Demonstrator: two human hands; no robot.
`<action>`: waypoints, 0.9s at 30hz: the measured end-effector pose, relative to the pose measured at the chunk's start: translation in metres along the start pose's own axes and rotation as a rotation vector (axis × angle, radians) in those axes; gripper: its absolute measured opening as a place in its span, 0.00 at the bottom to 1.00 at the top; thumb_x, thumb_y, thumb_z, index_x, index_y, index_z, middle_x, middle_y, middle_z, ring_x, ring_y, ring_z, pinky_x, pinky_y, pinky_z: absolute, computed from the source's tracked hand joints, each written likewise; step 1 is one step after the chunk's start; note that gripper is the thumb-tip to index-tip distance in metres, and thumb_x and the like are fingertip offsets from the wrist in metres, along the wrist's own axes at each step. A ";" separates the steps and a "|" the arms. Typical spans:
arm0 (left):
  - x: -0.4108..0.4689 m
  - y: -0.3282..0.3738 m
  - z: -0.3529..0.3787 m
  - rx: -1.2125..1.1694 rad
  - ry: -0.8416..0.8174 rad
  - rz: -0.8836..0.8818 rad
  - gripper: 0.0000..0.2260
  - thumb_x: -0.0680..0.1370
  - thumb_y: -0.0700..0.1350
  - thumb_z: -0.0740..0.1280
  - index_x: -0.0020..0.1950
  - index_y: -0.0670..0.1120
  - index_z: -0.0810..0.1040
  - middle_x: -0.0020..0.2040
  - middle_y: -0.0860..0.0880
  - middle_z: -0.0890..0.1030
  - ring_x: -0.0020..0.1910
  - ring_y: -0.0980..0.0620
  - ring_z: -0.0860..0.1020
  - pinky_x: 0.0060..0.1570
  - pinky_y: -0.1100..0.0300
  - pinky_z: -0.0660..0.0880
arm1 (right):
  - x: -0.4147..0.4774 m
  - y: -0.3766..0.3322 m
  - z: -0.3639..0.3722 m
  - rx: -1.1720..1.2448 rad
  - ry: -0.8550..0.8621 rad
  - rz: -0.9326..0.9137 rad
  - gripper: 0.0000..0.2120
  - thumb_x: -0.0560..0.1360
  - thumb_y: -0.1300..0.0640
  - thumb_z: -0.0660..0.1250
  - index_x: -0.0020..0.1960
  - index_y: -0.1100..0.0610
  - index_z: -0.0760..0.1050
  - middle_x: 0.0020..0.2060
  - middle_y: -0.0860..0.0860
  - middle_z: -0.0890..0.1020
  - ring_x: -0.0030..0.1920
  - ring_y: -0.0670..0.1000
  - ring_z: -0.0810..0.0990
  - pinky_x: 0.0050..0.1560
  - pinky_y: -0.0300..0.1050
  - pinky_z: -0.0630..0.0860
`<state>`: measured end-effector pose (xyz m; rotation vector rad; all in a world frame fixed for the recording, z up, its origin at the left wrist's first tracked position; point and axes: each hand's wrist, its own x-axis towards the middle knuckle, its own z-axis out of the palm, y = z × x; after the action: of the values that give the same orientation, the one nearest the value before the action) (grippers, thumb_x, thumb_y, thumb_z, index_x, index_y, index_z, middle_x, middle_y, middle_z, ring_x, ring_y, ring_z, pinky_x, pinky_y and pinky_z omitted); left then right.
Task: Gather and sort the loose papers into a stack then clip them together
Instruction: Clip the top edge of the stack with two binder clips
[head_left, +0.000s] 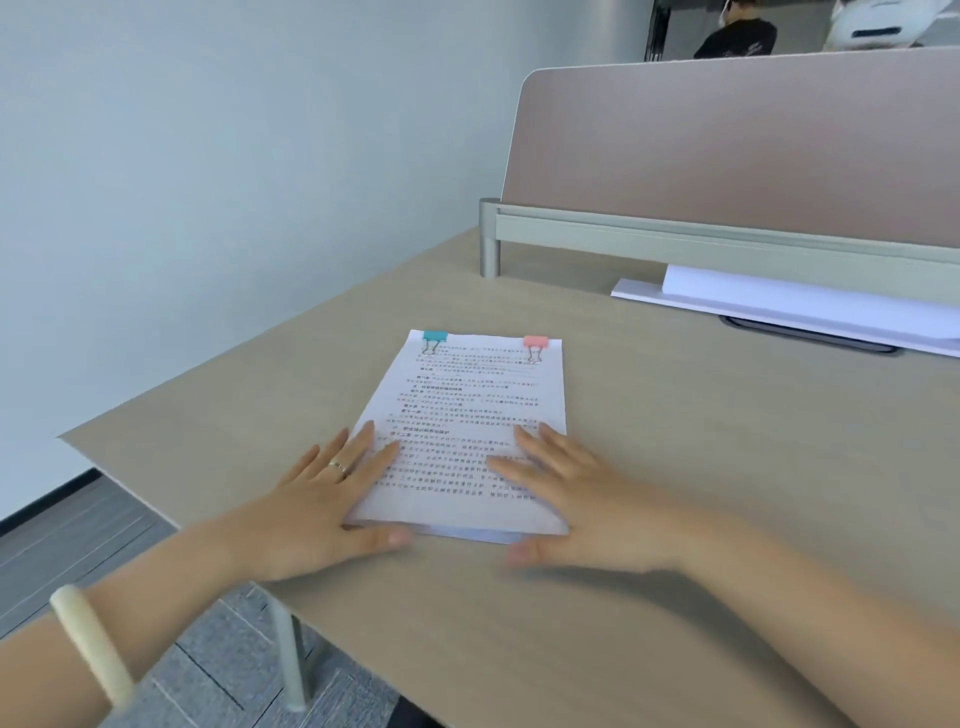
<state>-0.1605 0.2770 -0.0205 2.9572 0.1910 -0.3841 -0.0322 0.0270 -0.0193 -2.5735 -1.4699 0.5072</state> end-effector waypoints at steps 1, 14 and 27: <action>-0.003 -0.002 0.002 0.021 0.005 0.013 0.51 0.48 0.83 0.32 0.68 0.64 0.27 0.72 0.57 0.27 0.71 0.60 0.29 0.70 0.62 0.32 | -0.003 -0.004 0.004 -0.021 0.004 -0.001 0.47 0.63 0.23 0.50 0.76 0.38 0.38 0.76 0.44 0.32 0.74 0.46 0.28 0.74 0.44 0.36; 0.145 -0.056 -0.040 0.033 0.135 -0.013 0.57 0.50 0.84 0.36 0.76 0.62 0.42 0.79 0.53 0.43 0.78 0.54 0.40 0.75 0.49 0.36 | 0.108 0.033 -0.021 -0.005 0.152 0.238 0.35 0.75 0.31 0.49 0.77 0.42 0.44 0.78 0.52 0.39 0.77 0.54 0.34 0.77 0.50 0.38; 0.166 -0.077 -0.039 0.011 0.216 -0.019 0.54 0.52 0.84 0.36 0.76 0.63 0.45 0.79 0.53 0.46 0.78 0.56 0.42 0.76 0.51 0.38 | 0.130 0.036 -0.018 -0.004 0.228 0.233 0.36 0.75 0.30 0.49 0.78 0.42 0.45 0.78 0.53 0.39 0.77 0.54 0.34 0.76 0.50 0.38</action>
<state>-0.0028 0.3764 -0.0378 3.0061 0.2430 -0.0670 0.0642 0.1203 -0.0413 -2.7144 -1.1078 0.2240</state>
